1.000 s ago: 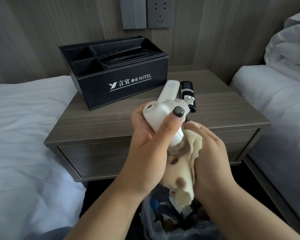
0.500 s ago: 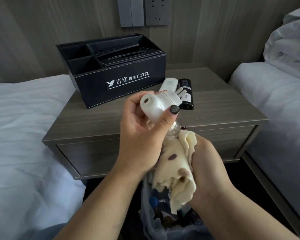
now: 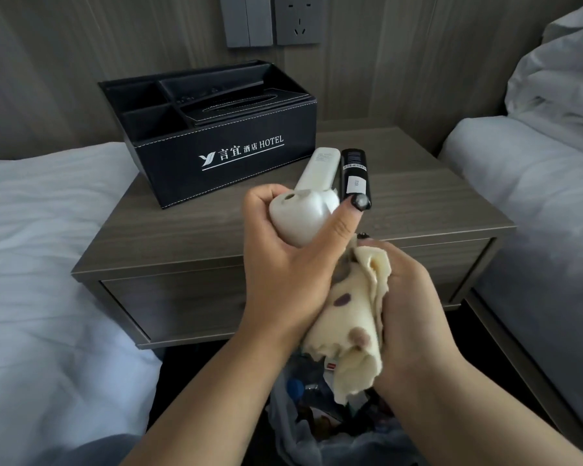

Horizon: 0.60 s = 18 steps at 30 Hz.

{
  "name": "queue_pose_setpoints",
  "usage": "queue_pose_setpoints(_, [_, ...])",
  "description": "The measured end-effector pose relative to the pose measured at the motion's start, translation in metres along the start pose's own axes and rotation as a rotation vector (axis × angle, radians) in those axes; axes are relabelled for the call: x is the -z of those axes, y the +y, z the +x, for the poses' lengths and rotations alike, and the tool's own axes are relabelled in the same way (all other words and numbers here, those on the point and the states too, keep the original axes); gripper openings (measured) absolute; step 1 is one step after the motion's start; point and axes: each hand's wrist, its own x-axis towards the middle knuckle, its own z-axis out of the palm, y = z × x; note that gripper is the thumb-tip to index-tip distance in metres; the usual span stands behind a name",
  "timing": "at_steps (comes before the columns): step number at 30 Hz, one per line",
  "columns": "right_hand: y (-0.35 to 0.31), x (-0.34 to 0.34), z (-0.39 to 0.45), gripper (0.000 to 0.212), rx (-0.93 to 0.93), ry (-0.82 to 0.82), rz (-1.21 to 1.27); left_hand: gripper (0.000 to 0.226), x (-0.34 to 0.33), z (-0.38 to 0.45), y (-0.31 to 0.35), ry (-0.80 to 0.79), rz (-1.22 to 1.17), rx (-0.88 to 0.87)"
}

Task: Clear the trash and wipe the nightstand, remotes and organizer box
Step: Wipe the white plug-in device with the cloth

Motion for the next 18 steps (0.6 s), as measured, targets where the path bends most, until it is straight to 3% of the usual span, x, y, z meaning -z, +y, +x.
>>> queue_pose_setpoints(4, [0.001, -0.009, -0.003, 0.009, 0.151, 0.128, -0.07, 0.059, -0.001, 0.002, 0.0, 0.0, -0.016, 0.191])
queue_pose_setpoints(6, [0.001, -0.01, 0.002, 0.013, 0.271, 0.205, -0.128, 0.069, 0.001, 0.006, 0.003, -0.073, -0.203, 0.384])
queue_pose_setpoints(8, [-0.004, -0.013, 0.007, 0.012, 0.371, 0.26, -0.178, 0.064, 0.006, 0.005, 0.005, -0.111, -0.402, 0.505])
queue_pose_setpoints(10, [-0.011, -0.012, 0.011, 0.008, 0.45, 0.307, -0.215, 0.056, 0.011, 0.003, 0.003, -0.141, -0.473, 0.461])
queue_pose_setpoints(14, [-0.03, -0.008, 0.015, 0.005, 0.62, 0.352, -0.309, 0.062, 0.017, 0.0, 0.006, -0.299, -0.465, 0.355])
queue_pose_setpoints(18, [-0.039, 0.0, 0.021, 0.005, 0.669, 0.396, -0.367, 0.068, 0.019, -0.003, 0.008, -0.381, -0.477, 0.342])
